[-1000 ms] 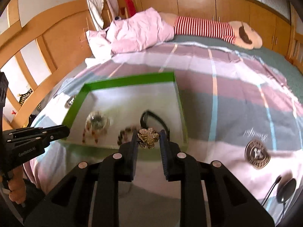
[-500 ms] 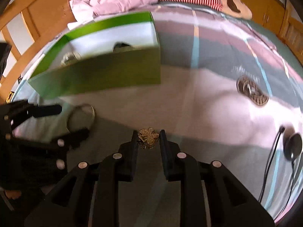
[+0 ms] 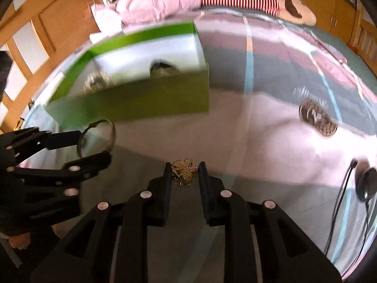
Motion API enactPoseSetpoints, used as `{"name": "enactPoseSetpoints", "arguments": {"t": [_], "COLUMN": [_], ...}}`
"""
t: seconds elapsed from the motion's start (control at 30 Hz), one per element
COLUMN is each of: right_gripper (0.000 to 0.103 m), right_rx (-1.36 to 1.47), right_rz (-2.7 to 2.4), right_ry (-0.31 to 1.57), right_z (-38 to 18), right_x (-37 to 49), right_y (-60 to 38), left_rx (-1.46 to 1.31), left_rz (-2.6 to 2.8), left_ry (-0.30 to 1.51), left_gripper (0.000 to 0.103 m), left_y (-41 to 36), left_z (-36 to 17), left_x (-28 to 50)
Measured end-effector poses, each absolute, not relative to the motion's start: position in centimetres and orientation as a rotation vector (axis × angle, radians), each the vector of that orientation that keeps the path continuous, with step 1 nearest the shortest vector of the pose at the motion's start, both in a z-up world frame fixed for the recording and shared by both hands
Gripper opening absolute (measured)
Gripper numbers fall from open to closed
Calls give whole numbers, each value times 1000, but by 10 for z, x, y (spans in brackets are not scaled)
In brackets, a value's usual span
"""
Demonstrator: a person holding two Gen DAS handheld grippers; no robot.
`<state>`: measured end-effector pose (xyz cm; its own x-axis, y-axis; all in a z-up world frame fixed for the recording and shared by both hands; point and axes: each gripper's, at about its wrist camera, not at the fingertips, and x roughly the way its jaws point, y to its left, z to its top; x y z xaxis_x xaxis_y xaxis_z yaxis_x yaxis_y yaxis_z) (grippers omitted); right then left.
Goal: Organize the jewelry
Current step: 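Carry the bangle and brooch into the green box and open both tools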
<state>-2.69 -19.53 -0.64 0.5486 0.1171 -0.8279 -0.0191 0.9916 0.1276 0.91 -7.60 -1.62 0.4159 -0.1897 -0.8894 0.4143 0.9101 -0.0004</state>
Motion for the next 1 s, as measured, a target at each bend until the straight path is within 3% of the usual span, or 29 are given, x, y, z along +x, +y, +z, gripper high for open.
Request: {"name": "enactPoseSetpoints", "arguments": {"t": [0.27,0.53,0.6,0.67,0.73,0.77,1.0], "right_gripper": [23,23,29,47,54,54,54], "right_rx": [148,53,52,54,59,60,47], "right_rz": [146,121,113,103,101,107,220], "right_ry": [812,891,897,895,879,873,823], "right_z": [55,21,16,16,21,24,50], "right_x": [34,87,89,87,81,78,28], "right_y": [-184,-153,-153,-154,-154,-154,-143], "left_rx": [91,14,29,40,35,30,22], "left_rz": [-306,-165,-176,-185,-199,-204,-206], "left_ry": [878,924,937,945,940,933,907], "left_gripper": [60,60,60,61,67,71,71], "left_y": [-34,-3,-6,-7,-7,-6,3], "left_z": [63,31,25,23,24,25,35], "left_x": [46,96,99,99,98,98,76]}}
